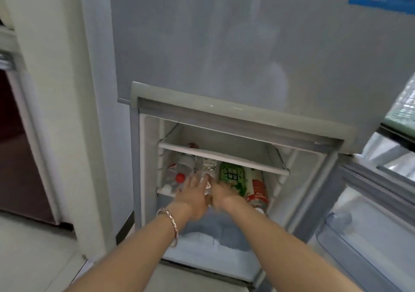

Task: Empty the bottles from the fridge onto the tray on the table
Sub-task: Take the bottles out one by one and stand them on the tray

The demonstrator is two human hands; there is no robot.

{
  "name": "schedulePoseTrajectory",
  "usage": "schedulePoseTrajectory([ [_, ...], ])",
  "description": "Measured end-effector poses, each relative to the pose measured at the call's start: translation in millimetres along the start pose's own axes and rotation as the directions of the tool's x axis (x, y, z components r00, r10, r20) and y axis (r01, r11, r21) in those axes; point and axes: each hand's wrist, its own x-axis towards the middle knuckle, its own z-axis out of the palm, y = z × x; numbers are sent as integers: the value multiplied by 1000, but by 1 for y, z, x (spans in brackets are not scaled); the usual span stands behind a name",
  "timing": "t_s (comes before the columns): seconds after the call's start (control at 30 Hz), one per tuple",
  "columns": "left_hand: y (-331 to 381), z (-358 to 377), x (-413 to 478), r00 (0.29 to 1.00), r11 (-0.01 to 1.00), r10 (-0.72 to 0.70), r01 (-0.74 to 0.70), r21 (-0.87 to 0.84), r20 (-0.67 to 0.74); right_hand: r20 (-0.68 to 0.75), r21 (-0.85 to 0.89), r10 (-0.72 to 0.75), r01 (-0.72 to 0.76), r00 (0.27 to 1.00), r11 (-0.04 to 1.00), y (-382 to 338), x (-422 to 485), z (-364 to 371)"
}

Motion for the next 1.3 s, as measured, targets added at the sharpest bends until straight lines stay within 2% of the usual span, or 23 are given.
schedulePoseTrajectory([
  [0.17,-28,15,11,999,999,-20,19,-36,-41,-37,2,-48,48,998,999,-5,30,23],
  [0.37,-37,26,13,997,999,-20,17,-42,-73,-306,-12,22,-27,952,1000,-3,23,40],
  [0.53,-24,21,5,997,997,31,-36,-66,-73,-537,-131,-3,-80,843,988,-4,-9,46],
  [0.7,6,11,-5,987,973,103,-126,-191,-122,-563,-203,-129,15,816,979,6,-66,16],
  [0.8,29,-6,-14,983,952,116,-150,-266,-139,-518,-123,-184,141,836,982,5,-103,-15],
  [0.87,42,-19,-22,973,950,154,-194,-247,-171,-488,-35,-147,149,860,988,8,-127,-35],
  [1.03,82,-49,-46,948,929,305,-318,-188,-92,-372,36,-80,101,925,994,23,-171,-86],
  [1.17,126,-89,-71,923,892,382,-381,-245,-43,-391,157,52,11,919,988,40,-215,-140],
  [1.3,166,-127,-96,899,856,432,-434,-280,-70,-399,259,177,-75,900,963,54,-257,-189],
])
